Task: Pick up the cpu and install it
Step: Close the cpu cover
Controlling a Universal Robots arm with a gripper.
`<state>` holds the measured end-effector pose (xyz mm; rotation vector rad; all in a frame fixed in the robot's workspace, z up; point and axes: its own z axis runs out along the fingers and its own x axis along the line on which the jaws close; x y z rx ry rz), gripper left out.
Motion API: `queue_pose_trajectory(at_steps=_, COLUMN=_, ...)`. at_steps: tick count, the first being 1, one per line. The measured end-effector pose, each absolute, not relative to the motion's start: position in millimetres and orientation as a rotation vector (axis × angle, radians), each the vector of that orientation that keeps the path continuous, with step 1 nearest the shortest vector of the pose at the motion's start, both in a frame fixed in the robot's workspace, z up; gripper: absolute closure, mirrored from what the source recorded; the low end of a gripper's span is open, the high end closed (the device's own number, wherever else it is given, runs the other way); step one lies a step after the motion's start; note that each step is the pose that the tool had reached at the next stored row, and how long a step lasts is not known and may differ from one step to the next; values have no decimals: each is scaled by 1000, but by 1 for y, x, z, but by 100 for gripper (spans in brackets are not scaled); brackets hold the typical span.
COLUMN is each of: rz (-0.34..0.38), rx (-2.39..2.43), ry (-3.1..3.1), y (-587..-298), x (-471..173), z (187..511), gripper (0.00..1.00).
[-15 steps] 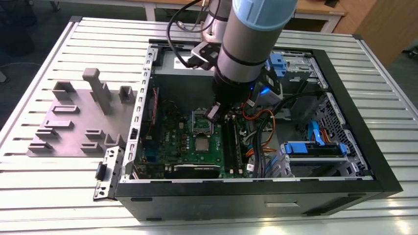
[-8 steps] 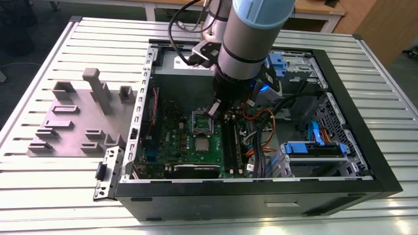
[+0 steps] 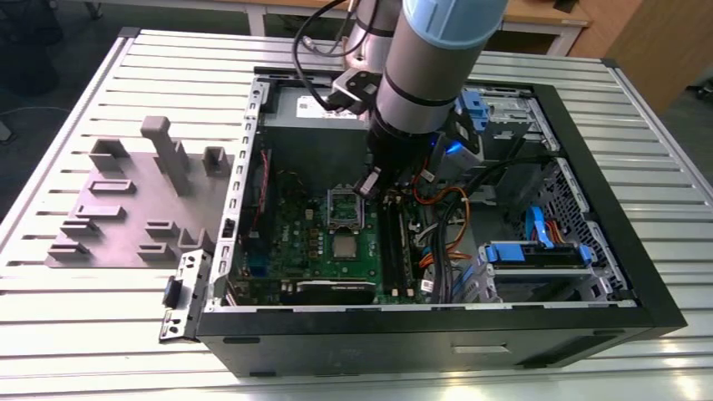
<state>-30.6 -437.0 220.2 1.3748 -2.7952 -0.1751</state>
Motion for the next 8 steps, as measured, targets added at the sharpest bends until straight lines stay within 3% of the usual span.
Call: queue_pose_trajectory(at_steps=8, rz=-182, rx=1376, ry=-2797, y=-431, x=-28, z=216, gripper=89)
